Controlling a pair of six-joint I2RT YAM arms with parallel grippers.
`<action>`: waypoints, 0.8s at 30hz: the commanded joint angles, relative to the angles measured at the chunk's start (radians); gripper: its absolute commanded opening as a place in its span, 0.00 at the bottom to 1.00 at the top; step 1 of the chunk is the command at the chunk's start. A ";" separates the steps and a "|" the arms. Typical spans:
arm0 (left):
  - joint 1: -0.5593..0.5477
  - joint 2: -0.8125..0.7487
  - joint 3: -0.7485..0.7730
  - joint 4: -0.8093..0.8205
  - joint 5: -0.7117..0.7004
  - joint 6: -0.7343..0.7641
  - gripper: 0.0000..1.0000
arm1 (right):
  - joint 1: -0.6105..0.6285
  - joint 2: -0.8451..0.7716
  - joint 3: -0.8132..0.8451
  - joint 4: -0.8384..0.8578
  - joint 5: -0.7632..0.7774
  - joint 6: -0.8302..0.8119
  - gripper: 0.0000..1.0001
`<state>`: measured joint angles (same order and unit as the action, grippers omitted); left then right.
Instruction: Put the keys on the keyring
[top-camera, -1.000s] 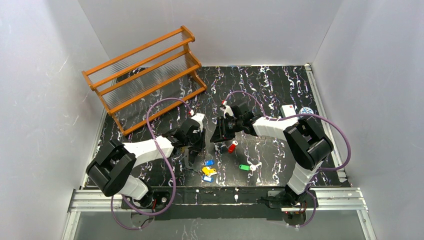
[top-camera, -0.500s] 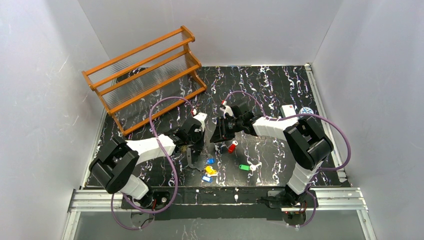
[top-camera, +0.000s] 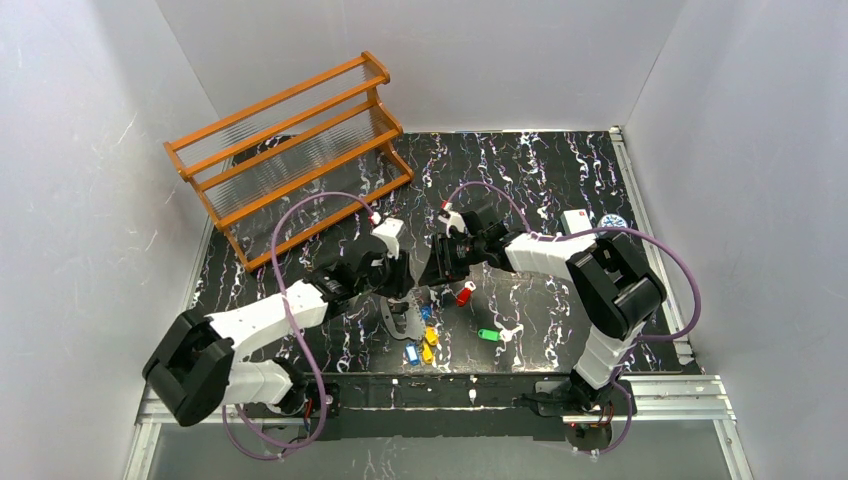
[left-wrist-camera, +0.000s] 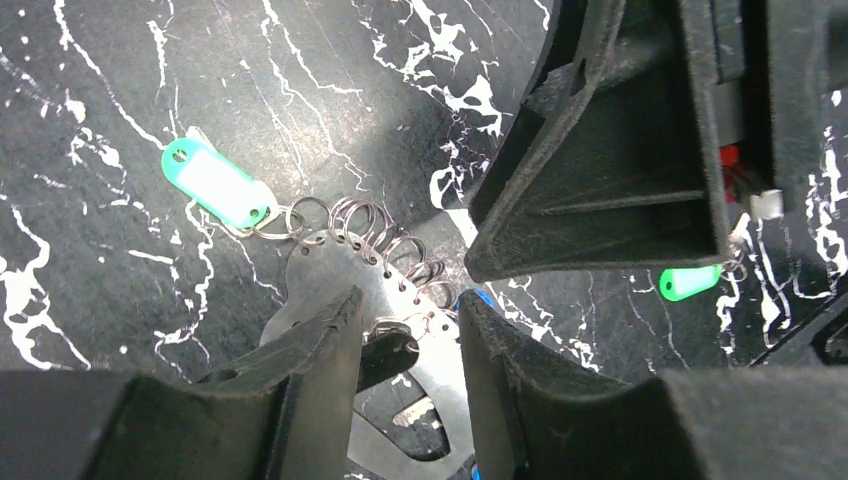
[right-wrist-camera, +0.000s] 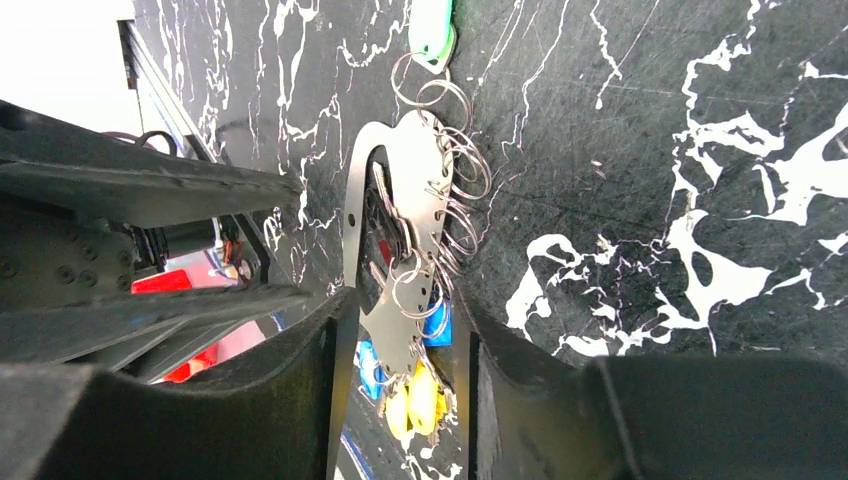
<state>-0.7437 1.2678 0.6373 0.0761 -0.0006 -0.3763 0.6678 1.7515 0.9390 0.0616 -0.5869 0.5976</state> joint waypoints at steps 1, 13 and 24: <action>-0.005 -0.093 -0.036 -0.038 -0.047 -0.049 0.41 | -0.002 0.020 0.053 0.007 -0.015 -0.024 0.49; -0.006 -0.235 -0.155 -0.041 -0.115 -0.164 0.51 | 0.007 0.138 0.159 -0.049 -0.001 -0.055 0.49; -0.005 -0.244 -0.218 0.034 -0.073 -0.222 0.50 | 0.025 0.206 0.164 0.024 -0.107 -0.090 0.49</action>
<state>-0.7437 1.0492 0.4385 0.0795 -0.0830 -0.5743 0.6773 1.9392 1.0832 0.0273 -0.6159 0.5331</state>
